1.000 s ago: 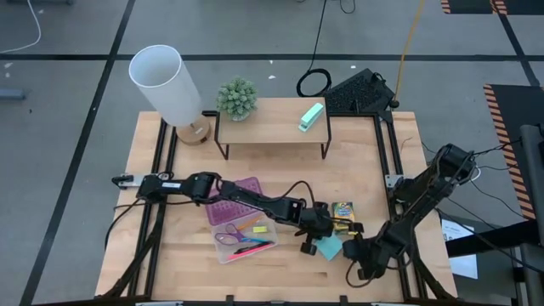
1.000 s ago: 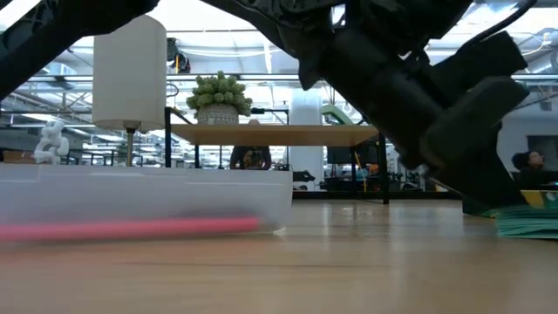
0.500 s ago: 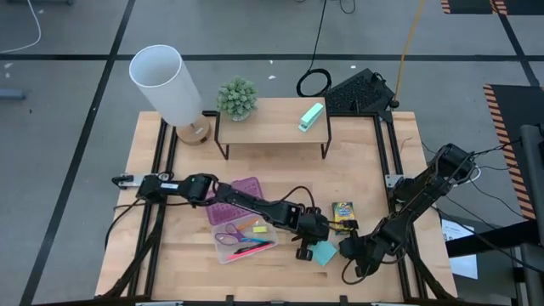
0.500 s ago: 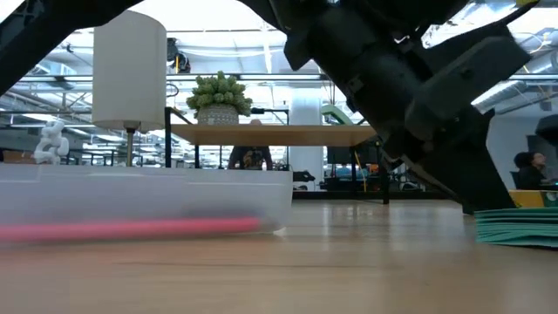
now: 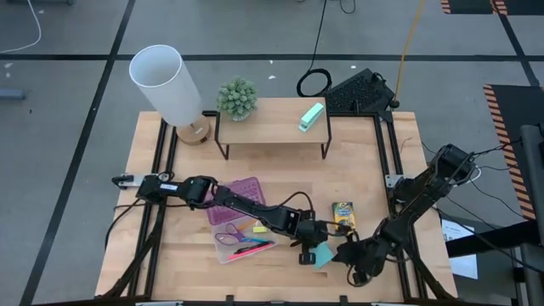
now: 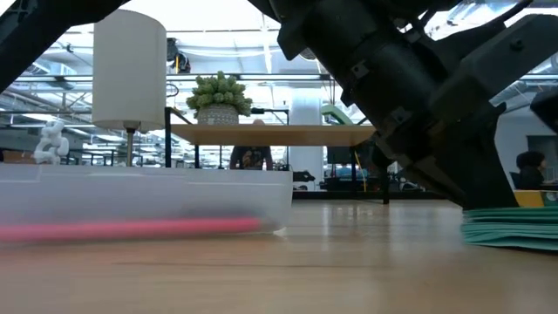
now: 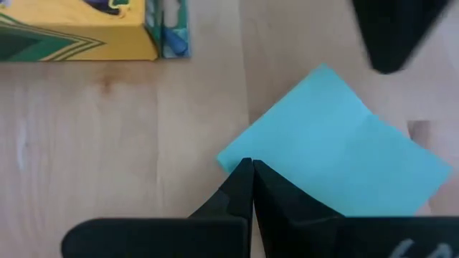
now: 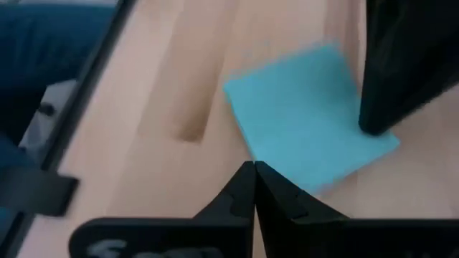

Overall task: Pack school essentials
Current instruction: Put the blue notes into the transparent box

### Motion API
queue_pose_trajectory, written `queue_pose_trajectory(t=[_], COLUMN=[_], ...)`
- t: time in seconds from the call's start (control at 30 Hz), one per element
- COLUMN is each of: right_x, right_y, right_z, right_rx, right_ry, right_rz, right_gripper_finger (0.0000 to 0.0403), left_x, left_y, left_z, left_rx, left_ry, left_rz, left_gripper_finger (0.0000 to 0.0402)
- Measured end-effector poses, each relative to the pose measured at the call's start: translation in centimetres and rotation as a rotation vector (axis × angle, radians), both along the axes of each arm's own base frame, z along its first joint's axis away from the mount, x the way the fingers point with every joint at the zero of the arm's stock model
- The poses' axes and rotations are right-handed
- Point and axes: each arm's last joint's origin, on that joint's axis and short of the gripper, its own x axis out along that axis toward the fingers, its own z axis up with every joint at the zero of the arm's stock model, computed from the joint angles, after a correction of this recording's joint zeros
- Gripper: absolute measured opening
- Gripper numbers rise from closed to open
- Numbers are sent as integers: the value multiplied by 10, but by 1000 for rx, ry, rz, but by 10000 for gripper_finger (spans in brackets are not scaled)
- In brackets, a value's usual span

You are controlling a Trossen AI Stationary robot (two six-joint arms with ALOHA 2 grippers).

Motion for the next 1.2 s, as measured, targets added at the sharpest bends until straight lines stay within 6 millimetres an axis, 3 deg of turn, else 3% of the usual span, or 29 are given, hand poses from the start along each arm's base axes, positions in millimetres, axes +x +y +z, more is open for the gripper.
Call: queue_pose_trajectory(t=[0.27,0.5,0.73,1.2], right_x=[-4,-1,-9,-8], right_y=[7,7,11,11], right_z=[4,1,-17,-30], right_rx=[1,-59,-353,-683], right_ry=[-79,-111,-164,-228], right_rz=[-16,7,125,282], right_gripper_finger=[30,145,232,251], left_x=[-1,-3,-7,-8], left_y=[6,15,18,18], left_z=[-5,-12,-19,-22], left_rx=[-46,-131,-188,-275], left_ry=[29,82,109,110], left_rz=[103,287,454,619], left_gripper_finger=[10,10,10,10])
